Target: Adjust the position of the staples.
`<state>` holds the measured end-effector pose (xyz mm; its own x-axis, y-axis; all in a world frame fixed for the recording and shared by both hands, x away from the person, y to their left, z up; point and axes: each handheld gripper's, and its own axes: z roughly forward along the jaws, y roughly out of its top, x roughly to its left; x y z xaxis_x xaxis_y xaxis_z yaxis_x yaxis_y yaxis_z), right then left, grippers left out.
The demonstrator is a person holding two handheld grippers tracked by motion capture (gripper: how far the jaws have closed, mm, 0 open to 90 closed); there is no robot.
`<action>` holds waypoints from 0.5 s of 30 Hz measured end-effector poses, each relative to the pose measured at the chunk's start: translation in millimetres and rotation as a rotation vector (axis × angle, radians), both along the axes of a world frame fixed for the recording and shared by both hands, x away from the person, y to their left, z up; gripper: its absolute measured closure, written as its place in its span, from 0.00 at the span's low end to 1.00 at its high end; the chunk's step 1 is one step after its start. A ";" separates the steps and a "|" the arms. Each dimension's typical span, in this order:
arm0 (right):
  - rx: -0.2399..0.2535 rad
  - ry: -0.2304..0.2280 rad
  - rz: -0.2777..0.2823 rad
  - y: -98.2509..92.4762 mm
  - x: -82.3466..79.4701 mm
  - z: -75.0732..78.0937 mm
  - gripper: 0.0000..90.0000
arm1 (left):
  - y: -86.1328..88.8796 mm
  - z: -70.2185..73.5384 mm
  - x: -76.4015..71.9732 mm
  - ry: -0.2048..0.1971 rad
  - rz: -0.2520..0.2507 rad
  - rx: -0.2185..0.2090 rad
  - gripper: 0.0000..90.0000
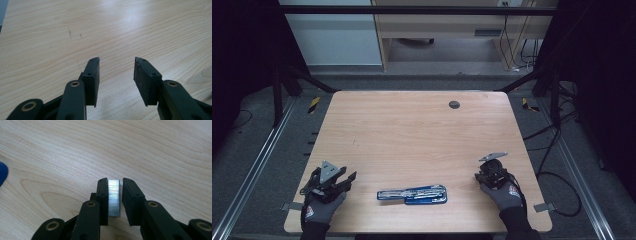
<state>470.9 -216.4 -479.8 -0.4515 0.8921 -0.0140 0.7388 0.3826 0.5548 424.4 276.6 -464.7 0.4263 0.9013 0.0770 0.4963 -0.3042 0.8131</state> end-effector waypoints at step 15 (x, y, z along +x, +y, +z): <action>0.005 0.018 -0.001 -2.7 1.7 1.5 0.87 | -0.1 -0.1 0.5 0.005 -0.005 0.006 0.62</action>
<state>472.5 -219.2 -478.2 -0.4505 0.8928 -0.0010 0.7494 0.3788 0.5431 424.9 276.5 -464.8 0.4315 0.8986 0.0803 0.4987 -0.3117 0.8088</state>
